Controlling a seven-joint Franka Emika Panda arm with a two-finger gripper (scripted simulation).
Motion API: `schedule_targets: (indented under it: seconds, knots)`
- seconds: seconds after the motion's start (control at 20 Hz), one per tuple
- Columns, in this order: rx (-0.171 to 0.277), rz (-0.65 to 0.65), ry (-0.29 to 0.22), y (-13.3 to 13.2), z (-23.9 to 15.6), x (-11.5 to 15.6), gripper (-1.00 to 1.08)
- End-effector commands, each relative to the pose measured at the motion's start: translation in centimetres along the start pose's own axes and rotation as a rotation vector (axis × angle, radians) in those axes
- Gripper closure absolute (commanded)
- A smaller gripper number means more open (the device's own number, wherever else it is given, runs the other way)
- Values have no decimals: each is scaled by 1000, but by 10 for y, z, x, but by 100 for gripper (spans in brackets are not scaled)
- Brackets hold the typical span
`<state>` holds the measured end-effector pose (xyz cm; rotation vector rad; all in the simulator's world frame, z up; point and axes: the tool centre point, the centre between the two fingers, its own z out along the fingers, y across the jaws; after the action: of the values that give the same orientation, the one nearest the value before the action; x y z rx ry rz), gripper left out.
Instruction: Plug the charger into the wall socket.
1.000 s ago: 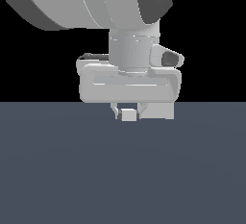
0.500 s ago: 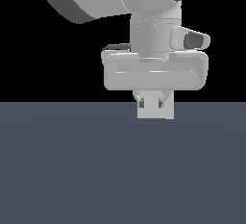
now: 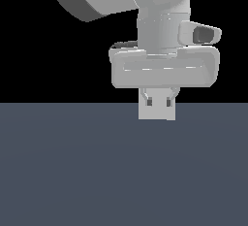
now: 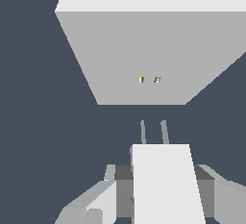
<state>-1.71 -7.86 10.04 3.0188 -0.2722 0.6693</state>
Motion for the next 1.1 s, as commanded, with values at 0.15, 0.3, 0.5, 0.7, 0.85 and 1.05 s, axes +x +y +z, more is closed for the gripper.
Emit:
schedule_targets:
  seconds: [0.15,0.3,0.5,0.7,0.85,1.05]
  knots:
    - [-1,2,0,1,0,0,108]
    - [-1,1,0,1,1,3,108]
    - [-2,1,0,1,5,12,108]
    - [-2,0,-1,1,12,26,108]
    - [-3,0,-1,1,16,35,108]
    - [-3,1,-2,1,20,43,108]
